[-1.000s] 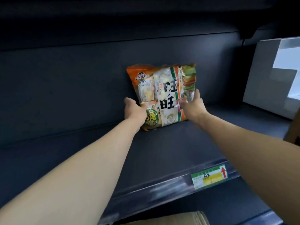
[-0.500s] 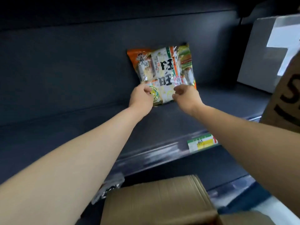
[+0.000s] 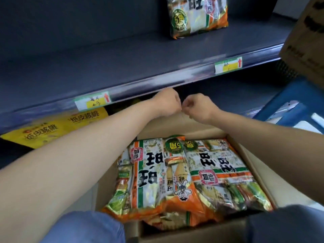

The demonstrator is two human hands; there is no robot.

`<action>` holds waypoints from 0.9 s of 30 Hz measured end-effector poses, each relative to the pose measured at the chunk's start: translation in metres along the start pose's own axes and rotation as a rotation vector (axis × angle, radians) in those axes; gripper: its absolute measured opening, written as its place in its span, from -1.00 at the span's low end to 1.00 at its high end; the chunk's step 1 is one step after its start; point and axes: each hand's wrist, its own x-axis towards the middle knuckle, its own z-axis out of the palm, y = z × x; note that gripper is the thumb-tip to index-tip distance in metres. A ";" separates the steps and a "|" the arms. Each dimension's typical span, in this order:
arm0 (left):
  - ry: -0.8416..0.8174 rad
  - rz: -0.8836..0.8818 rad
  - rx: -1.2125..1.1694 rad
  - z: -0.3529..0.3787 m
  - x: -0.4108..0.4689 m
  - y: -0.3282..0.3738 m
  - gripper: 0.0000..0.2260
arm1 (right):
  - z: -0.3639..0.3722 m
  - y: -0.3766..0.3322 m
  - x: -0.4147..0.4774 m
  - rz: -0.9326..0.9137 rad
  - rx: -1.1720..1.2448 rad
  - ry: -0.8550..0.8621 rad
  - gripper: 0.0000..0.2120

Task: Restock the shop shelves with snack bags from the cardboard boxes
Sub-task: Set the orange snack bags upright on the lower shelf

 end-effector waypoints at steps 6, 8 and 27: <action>-0.414 -0.406 0.405 0.021 -0.037 -0.052 -0.54 | 0.049 0.002 -0.014 0.192 -0.150 -0.544 -0.62; -0.501 -0.492 0.460 0.026 -0.044 -0.073 -0.55 | 0.062 0.000 -0.013 0.275 -0.148 -0.614 -0.56; -0.372 -0.614 0.013 0.042 -0.038 -0.120 -0.35 | 0.082 -0.005 -0.009 0.362 -0.232 -0.653 -0.52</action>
